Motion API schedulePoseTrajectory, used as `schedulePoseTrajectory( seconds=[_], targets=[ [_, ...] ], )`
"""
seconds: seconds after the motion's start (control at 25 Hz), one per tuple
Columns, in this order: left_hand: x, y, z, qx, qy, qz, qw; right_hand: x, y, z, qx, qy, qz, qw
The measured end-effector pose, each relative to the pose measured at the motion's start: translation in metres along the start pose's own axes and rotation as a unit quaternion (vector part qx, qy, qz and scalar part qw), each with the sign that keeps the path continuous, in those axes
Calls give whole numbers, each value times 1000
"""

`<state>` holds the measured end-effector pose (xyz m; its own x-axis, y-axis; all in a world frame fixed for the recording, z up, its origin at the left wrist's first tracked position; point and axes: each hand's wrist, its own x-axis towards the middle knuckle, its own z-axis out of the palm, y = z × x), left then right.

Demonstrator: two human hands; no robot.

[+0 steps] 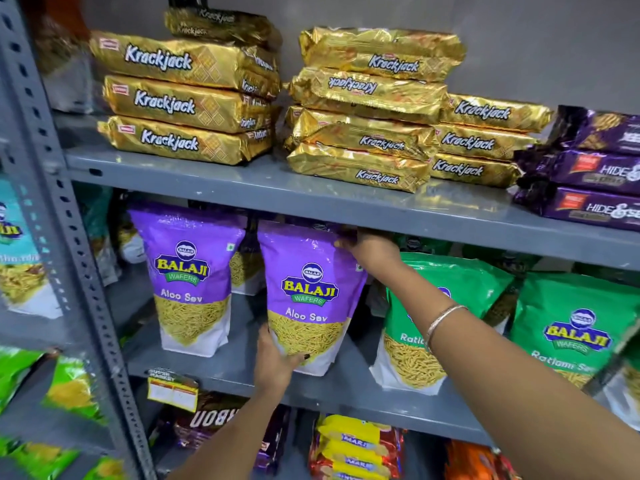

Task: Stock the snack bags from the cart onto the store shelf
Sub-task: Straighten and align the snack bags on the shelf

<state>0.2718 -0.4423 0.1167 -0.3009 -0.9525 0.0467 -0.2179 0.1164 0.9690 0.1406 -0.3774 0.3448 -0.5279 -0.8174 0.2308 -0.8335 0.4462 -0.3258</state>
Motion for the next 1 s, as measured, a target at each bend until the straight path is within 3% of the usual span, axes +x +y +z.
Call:
schedulePoseTrajectory(
  seconds=[0.04,0.12,0.16,0.24,0.32,0.4,0.48,0.56,0.88,1.0],
  targets=[
    [1,0,-3,-4,-8,4,1000,-9,0,3,-7,65,-4,998],
    [4,-1,-11,-3,-25,10,1000,-36,3,25,25,245,-92,965],
    [6,-2,-17,-3,-35,11,999,-54,5,44,55,283,-136,948],
    [14,-5,-26,7,-65,15,998,-79,20,94,115,217,-115,962],
    [22,-7,-32,32,-115,16,993,-81,47,145,151,98,15,984],
    [27,-7,-32,54,-164,-2,985,-75,66,175,228,-9,133,964],
    [30,-11,-28,71,-164,-15,984,-71,71,194,349,-95,152,920],
    [31,-15,-27,73,-148,-18,986,-70,69,207,386,-98,175,900],
    [30,-14,-35,106,-159,11,981,-75,59,210,387,-78,191,899],
    [15,-22,-36,235,-13,90,968,-84,65,202,363,-65,185,911]
  ],
)
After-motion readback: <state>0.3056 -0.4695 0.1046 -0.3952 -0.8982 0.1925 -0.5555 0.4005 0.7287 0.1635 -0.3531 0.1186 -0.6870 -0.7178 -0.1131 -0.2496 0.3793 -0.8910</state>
